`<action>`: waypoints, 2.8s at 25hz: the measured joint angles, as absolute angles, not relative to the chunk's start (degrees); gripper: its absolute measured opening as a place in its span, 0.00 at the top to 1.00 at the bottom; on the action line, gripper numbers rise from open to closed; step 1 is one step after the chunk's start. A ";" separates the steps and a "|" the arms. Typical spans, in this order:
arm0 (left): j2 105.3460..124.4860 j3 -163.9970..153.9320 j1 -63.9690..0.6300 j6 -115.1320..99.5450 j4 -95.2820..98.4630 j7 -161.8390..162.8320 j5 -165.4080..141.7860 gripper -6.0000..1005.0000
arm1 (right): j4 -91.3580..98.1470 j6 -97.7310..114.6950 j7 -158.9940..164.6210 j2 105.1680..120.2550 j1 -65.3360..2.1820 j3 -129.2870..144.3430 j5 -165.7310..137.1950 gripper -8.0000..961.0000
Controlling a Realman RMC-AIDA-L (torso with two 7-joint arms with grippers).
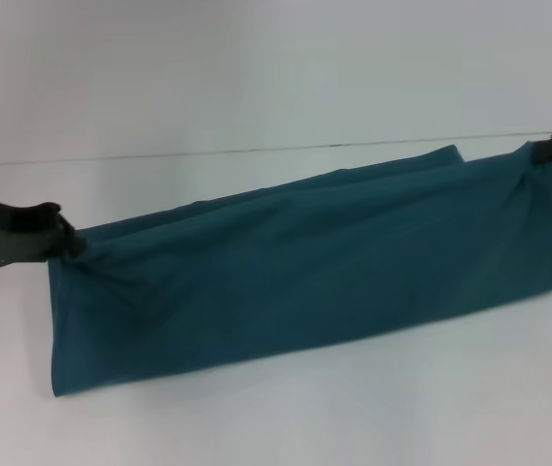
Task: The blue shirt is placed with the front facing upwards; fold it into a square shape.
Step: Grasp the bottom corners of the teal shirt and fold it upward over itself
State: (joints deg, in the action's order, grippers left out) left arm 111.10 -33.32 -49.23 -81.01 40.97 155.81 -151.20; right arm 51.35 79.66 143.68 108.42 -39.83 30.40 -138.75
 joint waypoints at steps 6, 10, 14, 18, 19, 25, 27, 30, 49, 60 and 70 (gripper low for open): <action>111.94 -34.64 -50.28 -74.58 36.93 156.18 -151.45 0.88 | 43.99 69.64 143.71 109.04 -41.05 35.02 -140.39 0.93; 112.71 -34.66 -49.49 -71.11 36.38 156.59 -151.39 0.88 | 41.89 63.87 143.70 109.58 -41.20 36.28 -140.61 0.93; 113.19 -34.06 -48.98 -68.44 36.04 156.69 -151.02 0.88 | 41.66 59.71 143.70 110.12 -41.46 36.92 -140.63 0.93; 113.52 -33.92 -49.18 -66.80 36.03 157.22 -150.92 0.88 | 41.49 56.94 143.70 110.41 -42.73 37.82 -140.63 0.93; 113.57 -33.94 -49.29 -66.60 36.03 157.30 -150.91 0.88 | 41.30 56.37 143.70 110.46 -43.02 38.23 -140.63 0.93; 114.19 -33.43 -49.38 -66.18 36.80 157.47 -149.64 0.88 | 38.55 52.28 143.70 110.79 -44.32 41.01 -140.63 0.93; 114.17 -33.30 -49.13 -66.15 36.87 157.48 -148.21 0.88 | 37.95 50.95 143.70 110.93 -44.39 41.83 -140.62 0.93; 113.83 -33.30 -49.02 -66.15 36.86 157.47 -146.76 0.87 | 37.79 50.22 143.72 111.03 -44.47 42.39 -140.62 0.93; 114.27 -33.31 -49.05 -59.19 35.23 157.50 -145.01 0.87 | 33.37 41.62 143.21 111.55 -45.98 46.11 -140.62 0.93; 114.87 -33.31 -48.97 -58.60 34.65 157.50 -145.01 0.87 | 29.85 35.38 143.17 111.89 -49.03 49.50 -140.72 0.89; 114.97 -33.31 -48.58 -58.19 34.63 157.50 -144.86 0.86 | 29.42 34.08 143.61 112.02 -49.78 49.57 -142.72 0.85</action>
